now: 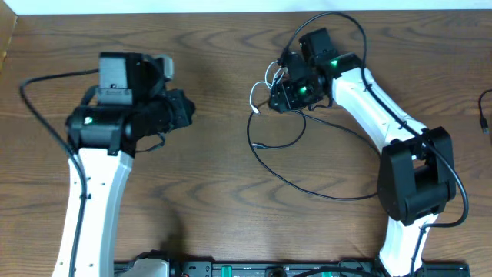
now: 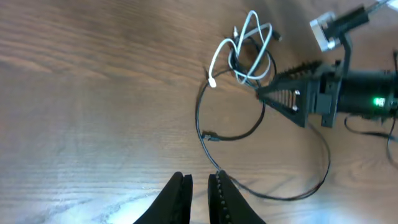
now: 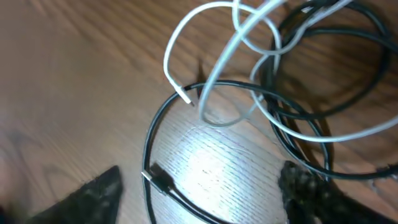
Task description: Untangle cables
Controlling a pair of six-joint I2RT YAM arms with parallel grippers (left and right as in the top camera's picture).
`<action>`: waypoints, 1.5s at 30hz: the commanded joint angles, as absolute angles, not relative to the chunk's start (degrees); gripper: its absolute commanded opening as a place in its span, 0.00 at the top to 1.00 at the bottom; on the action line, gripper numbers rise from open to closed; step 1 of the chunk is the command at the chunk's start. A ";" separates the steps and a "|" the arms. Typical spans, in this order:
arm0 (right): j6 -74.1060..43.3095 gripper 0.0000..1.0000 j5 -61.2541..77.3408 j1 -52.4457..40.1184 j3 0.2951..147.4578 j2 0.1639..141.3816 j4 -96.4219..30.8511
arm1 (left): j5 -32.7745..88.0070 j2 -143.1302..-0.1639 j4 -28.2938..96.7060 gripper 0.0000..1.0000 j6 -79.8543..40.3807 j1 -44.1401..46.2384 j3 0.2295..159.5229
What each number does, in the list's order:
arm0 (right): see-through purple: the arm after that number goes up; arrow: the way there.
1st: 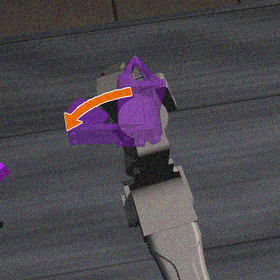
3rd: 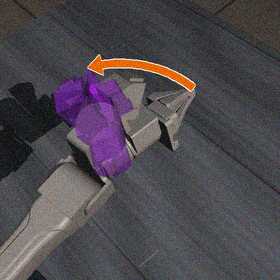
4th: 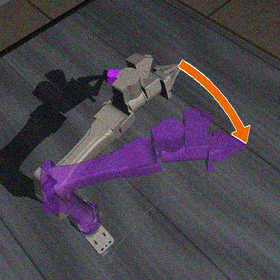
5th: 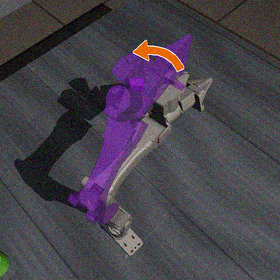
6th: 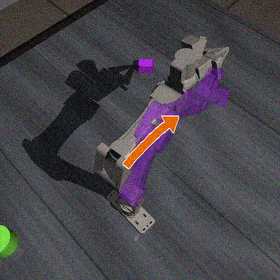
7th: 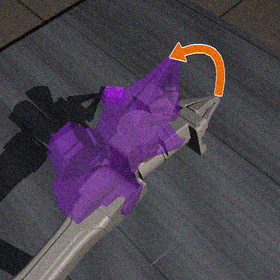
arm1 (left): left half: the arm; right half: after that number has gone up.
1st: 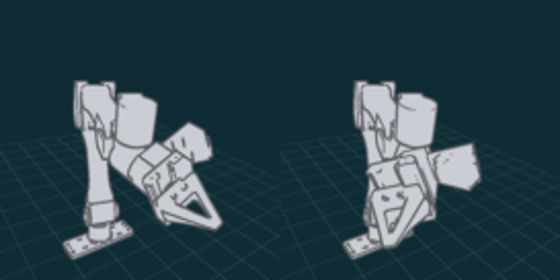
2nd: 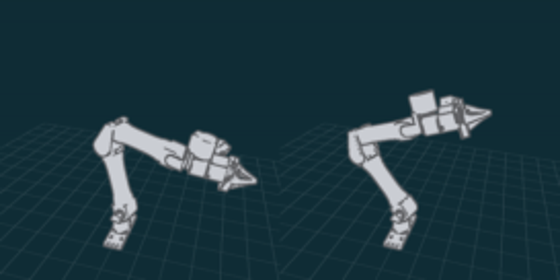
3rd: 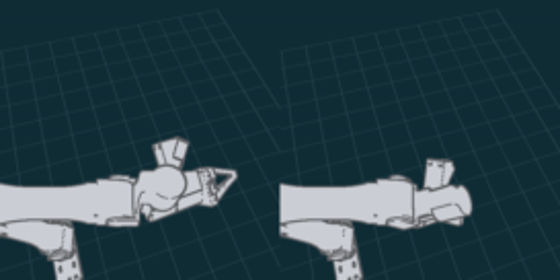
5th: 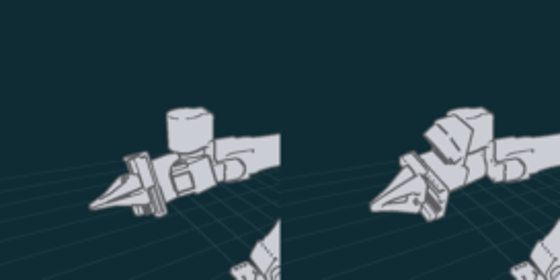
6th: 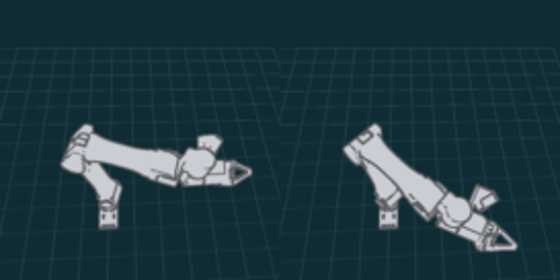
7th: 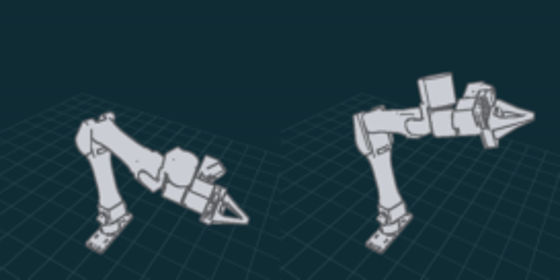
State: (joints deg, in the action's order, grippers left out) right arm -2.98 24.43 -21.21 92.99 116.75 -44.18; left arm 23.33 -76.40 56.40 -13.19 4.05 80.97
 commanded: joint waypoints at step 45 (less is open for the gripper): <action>-2.07 0.01 25.43 -22.98 93.54 117.12 -42.83 | 16.45 -77.38 55.96 0.72 -5.39 5.98 80.71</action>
